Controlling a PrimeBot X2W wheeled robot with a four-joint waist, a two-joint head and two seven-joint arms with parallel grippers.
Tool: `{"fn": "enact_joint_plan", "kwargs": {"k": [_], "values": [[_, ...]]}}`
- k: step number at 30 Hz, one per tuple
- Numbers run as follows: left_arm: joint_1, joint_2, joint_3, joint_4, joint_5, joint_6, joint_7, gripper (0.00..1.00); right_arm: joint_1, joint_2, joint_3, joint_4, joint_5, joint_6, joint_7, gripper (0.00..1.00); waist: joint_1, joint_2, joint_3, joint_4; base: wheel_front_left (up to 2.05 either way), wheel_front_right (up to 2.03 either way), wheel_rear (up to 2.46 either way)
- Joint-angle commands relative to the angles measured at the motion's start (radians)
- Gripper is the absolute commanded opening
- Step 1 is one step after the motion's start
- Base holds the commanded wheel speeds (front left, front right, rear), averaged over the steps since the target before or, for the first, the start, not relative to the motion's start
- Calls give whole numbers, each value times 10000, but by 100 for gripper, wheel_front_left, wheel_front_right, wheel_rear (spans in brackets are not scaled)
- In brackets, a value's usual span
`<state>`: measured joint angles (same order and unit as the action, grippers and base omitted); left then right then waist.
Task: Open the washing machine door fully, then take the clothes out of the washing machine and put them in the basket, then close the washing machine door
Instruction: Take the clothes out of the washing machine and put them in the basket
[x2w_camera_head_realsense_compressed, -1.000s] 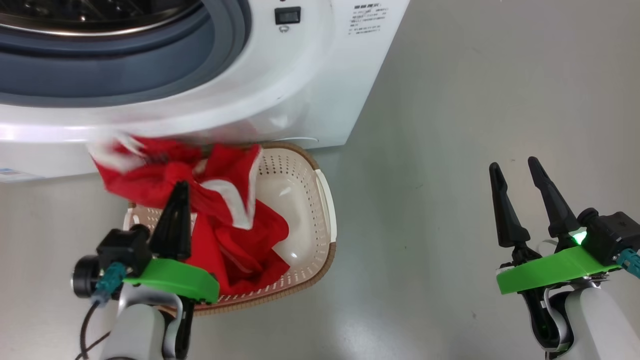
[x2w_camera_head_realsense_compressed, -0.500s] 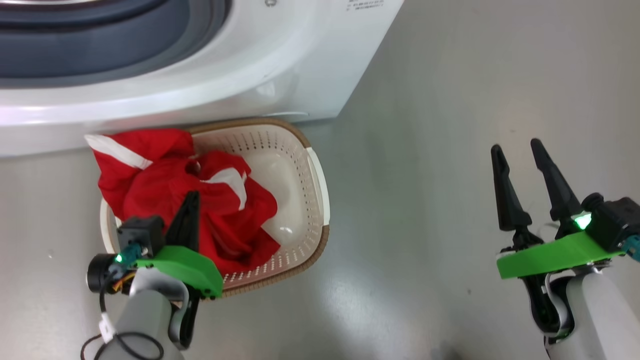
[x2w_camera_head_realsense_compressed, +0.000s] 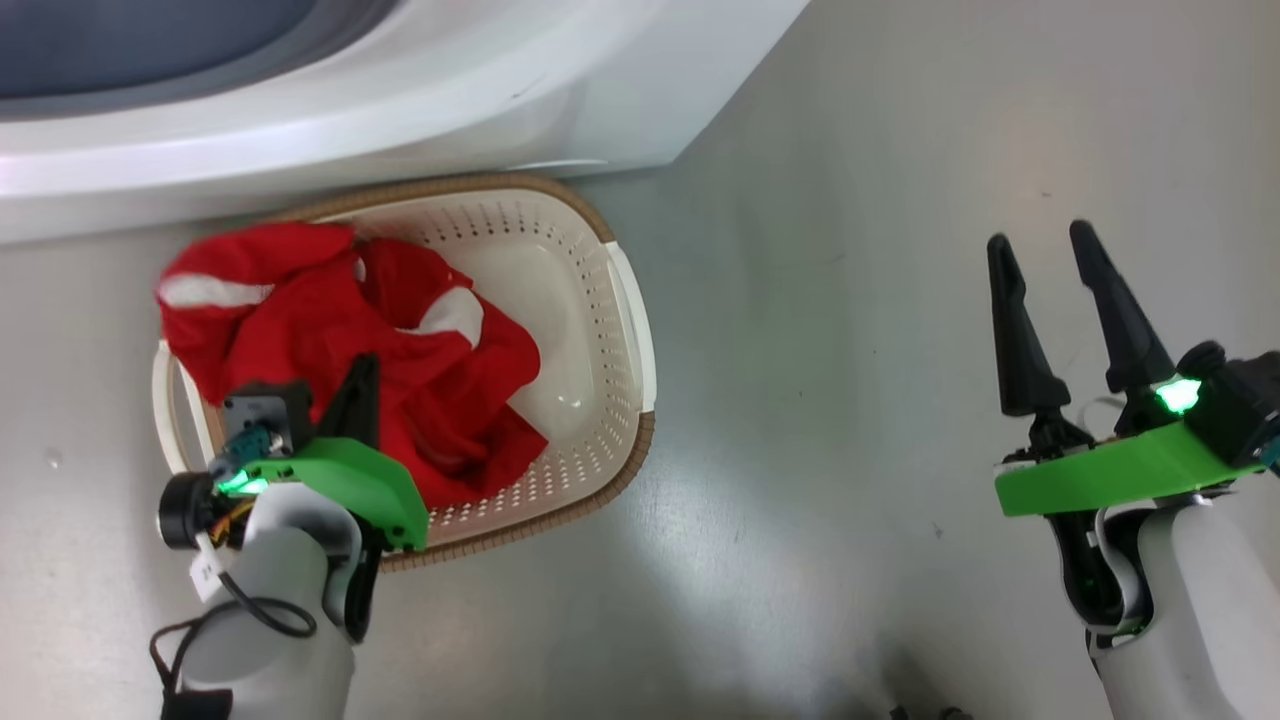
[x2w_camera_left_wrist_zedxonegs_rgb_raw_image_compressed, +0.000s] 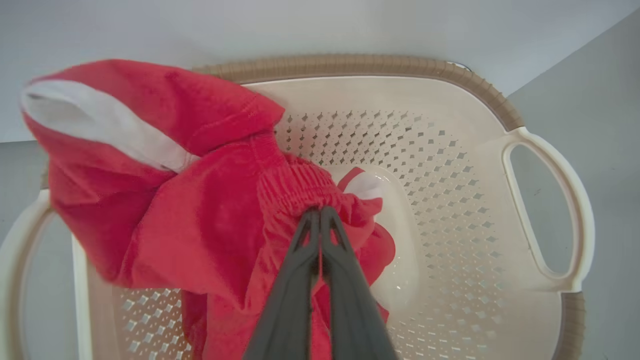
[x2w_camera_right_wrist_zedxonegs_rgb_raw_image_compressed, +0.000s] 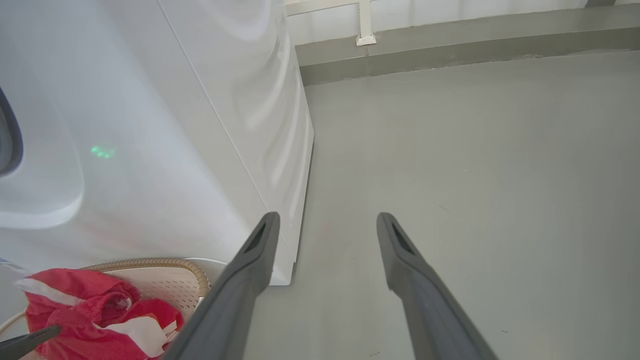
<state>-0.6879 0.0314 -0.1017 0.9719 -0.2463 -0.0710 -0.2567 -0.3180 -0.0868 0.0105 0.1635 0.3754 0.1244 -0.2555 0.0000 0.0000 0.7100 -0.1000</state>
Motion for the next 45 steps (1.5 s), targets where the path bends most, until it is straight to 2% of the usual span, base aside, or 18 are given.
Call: {"fn": "enact_joint_plan", "kwargs": {"k": [1, 2, 4, 7, 8, 9, 12, 28, 45], "values": [[66, 189, 281, 54, 76, -10, -51, 0, 58, -20, 182, -247, -6, 63, -63, 100, 0, 0, 145, 2, 0, 0, 0], [5, 189, 307, 129, 82, -9, -51, 0, 47, -22, 178, -255, -9, 63, -63, 100, 0, 0, 176, 7, 0, 0, 0], [-91, 189, 353, 235, 82, -11, -51, 20, 22, -20, 174, -262, -21, 63, -63, 100, 0, 0, 218, 16, 0, 0, 0], [-158, 189, 395, 318, 80, -23, -51, 42, -8, -12, 173, -242, -42, 63, -63, 100, 0, 0, 225, 35, 0, 0, 0], [-166, 189, 403, 328, 73, -27, -51, 60, -21, -13, 174, -228, -44, 63, -63, 100, 0, 0, 218, 42, 0, 0, 0], [-170, 189, 409, 335, 63, -30, -51, 72, -33, -13, 177, -215, -48, 63, -63, 100, 0, 0, 205, 51, 0, 0, 0], [-150, 189, 425, 345, 13, -23, -51, 100, -50, -14, 186, -185, -59, 63, -63, 100, 0, 0, 149, 75, 0, 0, 0], [485, 189, 535, -84, -394, -25, -51, 100, 100, -111, 301, 8, -57, 63, -63, 100, 0, 0, -853, 171, 0, 0, 0], [2386, 189, 1422, -2941, 438, -361, -51, 100, 1074, -209, 428, 427, -95, 63, -63, 100, 0, 0, -3289, 358, 0, 0, 0]]}}
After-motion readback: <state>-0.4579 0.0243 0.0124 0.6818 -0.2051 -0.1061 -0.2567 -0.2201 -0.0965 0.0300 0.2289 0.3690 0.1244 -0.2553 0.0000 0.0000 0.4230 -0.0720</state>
